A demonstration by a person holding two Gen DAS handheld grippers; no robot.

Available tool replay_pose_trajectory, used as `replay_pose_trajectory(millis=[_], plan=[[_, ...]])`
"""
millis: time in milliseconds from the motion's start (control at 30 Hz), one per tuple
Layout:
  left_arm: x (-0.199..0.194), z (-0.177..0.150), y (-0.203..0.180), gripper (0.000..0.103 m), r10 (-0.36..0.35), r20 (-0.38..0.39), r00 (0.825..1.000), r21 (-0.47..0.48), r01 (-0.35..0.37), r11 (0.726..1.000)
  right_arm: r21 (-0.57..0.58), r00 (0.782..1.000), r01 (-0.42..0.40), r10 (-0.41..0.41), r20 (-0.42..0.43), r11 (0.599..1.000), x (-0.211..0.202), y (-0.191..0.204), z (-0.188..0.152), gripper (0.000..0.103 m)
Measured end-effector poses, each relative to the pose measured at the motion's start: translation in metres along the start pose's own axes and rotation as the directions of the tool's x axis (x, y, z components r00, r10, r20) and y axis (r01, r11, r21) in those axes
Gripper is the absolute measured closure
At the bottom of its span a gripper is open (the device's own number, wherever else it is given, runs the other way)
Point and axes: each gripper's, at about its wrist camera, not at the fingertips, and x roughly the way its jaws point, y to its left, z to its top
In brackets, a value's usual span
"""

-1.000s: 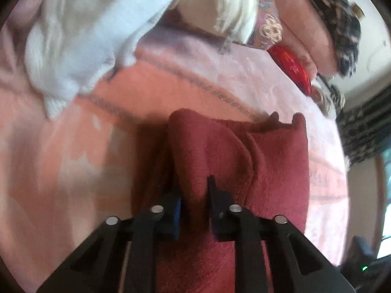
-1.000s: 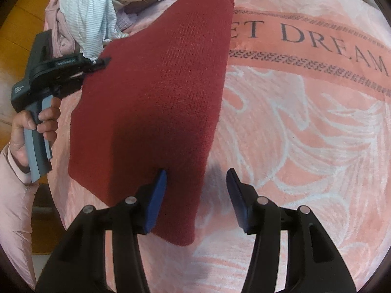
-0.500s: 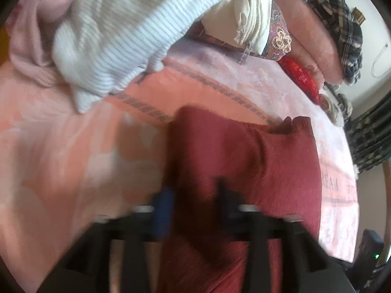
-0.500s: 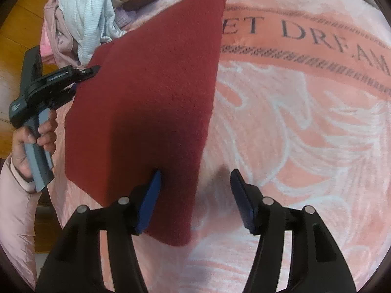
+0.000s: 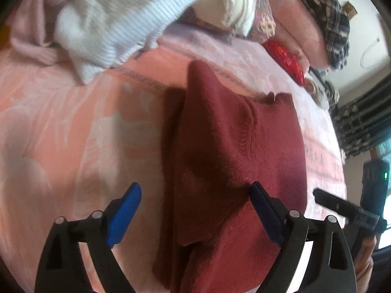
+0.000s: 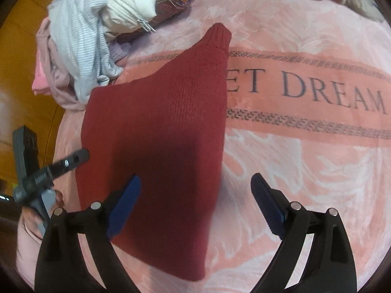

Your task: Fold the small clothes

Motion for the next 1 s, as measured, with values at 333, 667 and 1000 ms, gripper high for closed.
replay_pose_trajectory(millis=[333,667,1000], plan=[[0.041,-0.003,0.013,0.007,-0.105,-0.107,0.989,-0.071,0.098,0.993,0.028,0.987,-0.127,0.129,-0.096,0.992,0.047,-0.009,0.003,0.016],[0.032,-0.010,0.009,0.062,-0.209,-0.117,0.971,-0.029,0.207,0.978,0.057,0.959,-0.277,0.280,-0.051,0.959,0.029,-0.018,-0.007,0.055],[-0.003,-0.056,-0.034,0.068,-0.355,-0.074,0.932,-0.015,0.355,0.935,-0.028,0.950,-0.312,0.312,-0.012,0.950,-0.050,-0.054,-0.049,0.059]])
